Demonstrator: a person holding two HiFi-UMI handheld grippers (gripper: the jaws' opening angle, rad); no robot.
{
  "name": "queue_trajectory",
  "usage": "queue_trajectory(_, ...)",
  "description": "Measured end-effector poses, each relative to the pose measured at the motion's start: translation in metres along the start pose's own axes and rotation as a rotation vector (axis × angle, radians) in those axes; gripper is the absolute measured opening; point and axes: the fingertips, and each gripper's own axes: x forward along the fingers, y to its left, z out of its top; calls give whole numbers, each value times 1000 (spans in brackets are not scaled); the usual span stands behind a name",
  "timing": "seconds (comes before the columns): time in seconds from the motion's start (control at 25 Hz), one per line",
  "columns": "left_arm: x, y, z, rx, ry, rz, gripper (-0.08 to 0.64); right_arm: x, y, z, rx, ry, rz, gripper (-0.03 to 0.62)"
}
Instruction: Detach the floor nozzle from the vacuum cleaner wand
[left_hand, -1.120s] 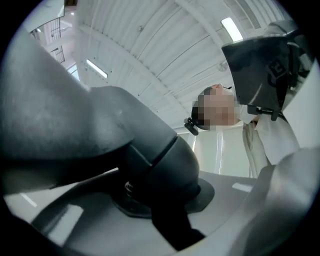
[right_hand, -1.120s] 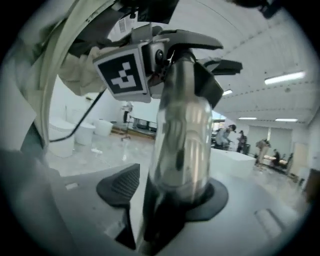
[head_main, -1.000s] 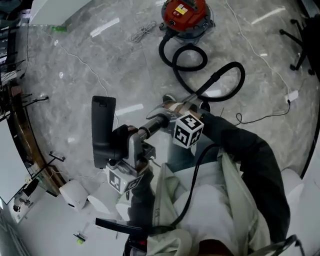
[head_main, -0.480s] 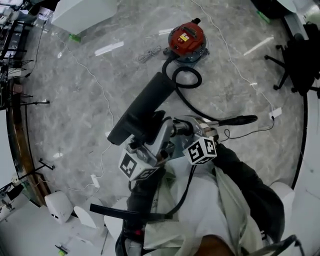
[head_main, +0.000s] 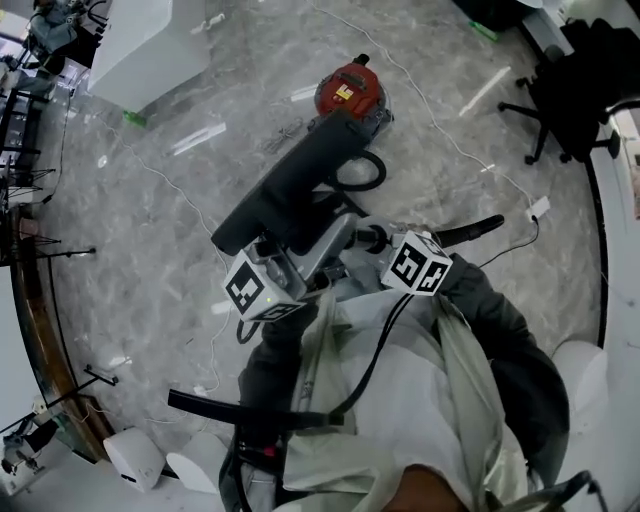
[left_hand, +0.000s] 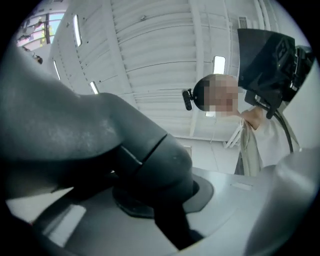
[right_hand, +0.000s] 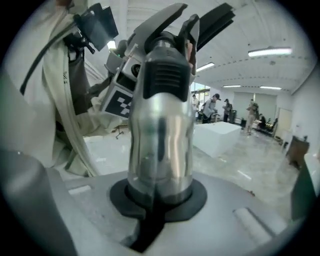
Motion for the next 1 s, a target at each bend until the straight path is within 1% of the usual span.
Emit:
queue_trajectory(0.08,3,4,4,15,2,5,78,1,-13,3,3,7,-118,37)
queue_trajectory(0.12,4,6,6,14,10,11,78,2,-17,5,10,5,-159,37)
queue_trajectory(0.2,5,14,6,2,32,41,78,5,-21,9,36,1,-213,38)
queue_trajectory(0.24,5,19,5,-7,41,66,78,5,-24,9,52,7,-246,38)
queue_trajectory(0.28,5,25,4,-17,49,98,78,5,-28,8,66,20,-296,38)
queue_trajectory(0.4,1,42,-3,-46,66,217,77,0,-43,-1,87,71,-525,38)
queue_trajectory(0.44,1,45,-7,-53,74,247,77,-2,-46,-4,88,80,-583,38)
queue_trajectory(0.48,1,45,-11,-56,86,261,77,-3,-46,-8,90,81,-611,38)
queue_trajectory(0.52,1,44,-15,-58,100,259,77,-2,-43,-11,95,73,-601,38)
queue_trajectory(0.56,2,41,-19,-59,116,244,77,1,-39,-13,104,59,-556,38)
queue_trajectory(0.68,5,33,-27,-93,144,178,78,5,-19,-14,133,16,-365,40)
queue_trajectory(0.8,2,27,-28,-142,101,84,78,2,-5,-18,135,27,-190,42)
queue_trajectory(0.92,1,17,-33,-150,59,1,77,-3,8,-24,124,18,-26,43)
queue_trajectory(1.0,3,10,-36,-147,56,-23,77,-5,17,-25,130,-1,48,43)
